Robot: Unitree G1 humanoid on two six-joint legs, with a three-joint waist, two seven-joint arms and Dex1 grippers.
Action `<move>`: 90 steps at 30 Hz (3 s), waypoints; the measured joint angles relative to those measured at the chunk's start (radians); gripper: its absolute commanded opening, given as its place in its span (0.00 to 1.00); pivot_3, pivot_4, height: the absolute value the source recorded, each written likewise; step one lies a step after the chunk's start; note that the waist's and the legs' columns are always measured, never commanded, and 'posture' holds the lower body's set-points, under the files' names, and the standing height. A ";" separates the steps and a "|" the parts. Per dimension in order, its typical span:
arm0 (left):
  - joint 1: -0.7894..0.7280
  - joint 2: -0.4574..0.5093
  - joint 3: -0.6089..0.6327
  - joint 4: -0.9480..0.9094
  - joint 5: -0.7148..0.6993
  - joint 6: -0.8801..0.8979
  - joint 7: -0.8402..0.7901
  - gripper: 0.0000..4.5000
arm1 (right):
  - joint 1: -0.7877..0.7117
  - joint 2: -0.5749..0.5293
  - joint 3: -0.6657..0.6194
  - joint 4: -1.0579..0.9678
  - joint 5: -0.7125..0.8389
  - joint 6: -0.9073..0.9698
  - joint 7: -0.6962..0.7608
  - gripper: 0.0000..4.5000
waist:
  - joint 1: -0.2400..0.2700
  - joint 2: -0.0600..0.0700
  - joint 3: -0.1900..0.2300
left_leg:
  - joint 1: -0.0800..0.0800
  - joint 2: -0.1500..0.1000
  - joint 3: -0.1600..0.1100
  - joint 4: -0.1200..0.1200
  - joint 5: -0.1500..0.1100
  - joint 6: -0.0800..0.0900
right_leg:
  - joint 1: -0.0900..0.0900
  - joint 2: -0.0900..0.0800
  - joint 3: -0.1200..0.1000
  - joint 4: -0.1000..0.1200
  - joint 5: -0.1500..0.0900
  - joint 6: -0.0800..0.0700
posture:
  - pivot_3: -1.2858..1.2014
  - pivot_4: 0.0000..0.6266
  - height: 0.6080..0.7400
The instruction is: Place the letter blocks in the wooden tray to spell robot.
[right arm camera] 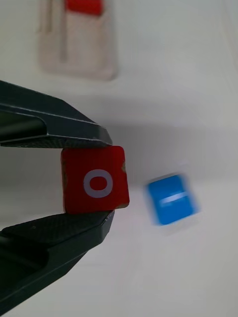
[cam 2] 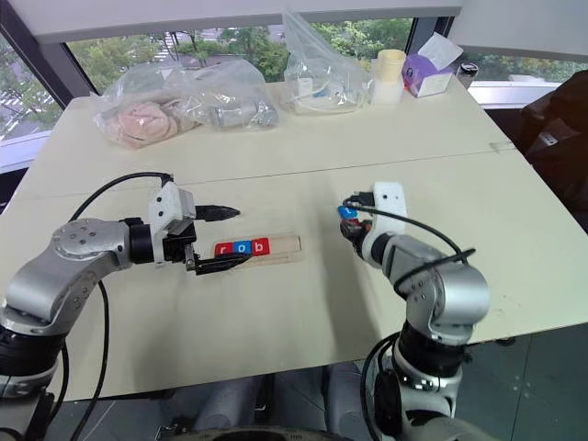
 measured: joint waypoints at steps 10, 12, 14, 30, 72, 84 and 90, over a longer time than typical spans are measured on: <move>-0.017 0.035 -0.090 0.057 0.068 -0.059 -0.093 1.00 | 0.030 0.083 0.003 -0.001 0.003 0.000 -0.056 0.81 | 0.000 0.000 0.000 | 0.000 0.001 0.000 0.000 0.000 0.000 | 0.000 0.001 0.000 -0.001 -0.002 -0.003 | 0.52 0.24 1.00; -0.017 0.035 -0.092 0.061 0.070 -0.073 -0.097 1.00 | 0.027 0.090 0.004 -0.006 0.007 0.000 -0.059 1.00 | 0.000 0.000 0.000 | 0.000 0.001 0.000 0.000 0.000 0.000 | 0.000 0.001 0.000 -0.001 -0.002 -0.003 | 0.52 0.24 1.00; -0.015 0.039 -0.091 0.061 0.071 -0.077 -0.102 1.00 | 0.012 0.080 -0.003 -0.006 0.012 0.000 -0.061 1.00 | 0.002 0.000 0.000 | 0.000 0.001 0.000 0.000 0.000 0.000 | 0.000 0.001 0.000 -0.001 -0.002 -0.003 | 0.52 0.24 1.00; 0.040 0.148 -0.071 -0.034 0.024 -0.078 -0.223 1.00 | 0.128 -0.736 0.326 0.546 -0.023 -1.231 0.848 1.00 | -0.018 0.000 0.001 | 0.004 0.004 0.013 0.001 -0.005 0.007 | 0.005 0.001 0.003 -0.008 -0.003 0.000 | 0.52 0.24 1.00; 0.096 0.182 -0.010 0.120 0.092 -0.121 -0.144 1.00 | -0.362 -0.466 0.588 0.871 -0.060 -1.365 1.166 0.24 | 0.007 -0.004 0.003 | 0.011 0.008 0.018 0.000 -0.005 0.007 | 0.005 0.007 0.015 -0.003 0.000 -0.005 | 0.52 0.24 1.00; 0.154 0.161 0.028 0.061 0.087 -0.090 -0.069 1.00 | -0.519 -0.364 0.689 1.250 -0.180 -1.552 1.266 0.24 | 0.000 -0.004 0.003 | 0.012 0.009 0.019 -0.001 -0.005 0.007 | 0.003 0.009 0.017 -0.002 0.001 -0.004 | 0.52 0.24 1.00; 0.173 0.152 0.038 0.029 0.075 -0.066 -0.042 1.00 | -0.562 -0.326 0.693 1.370 -0.237 -1.643 1.257 0.24 | -0.001 -0.004 0.003 | 0.012 0.009 0.019 -0.001 -0.005 0.007 | 0.003 0.009 0.018 -0.002 0.001 -0.005 | 0.52 0.24 1.00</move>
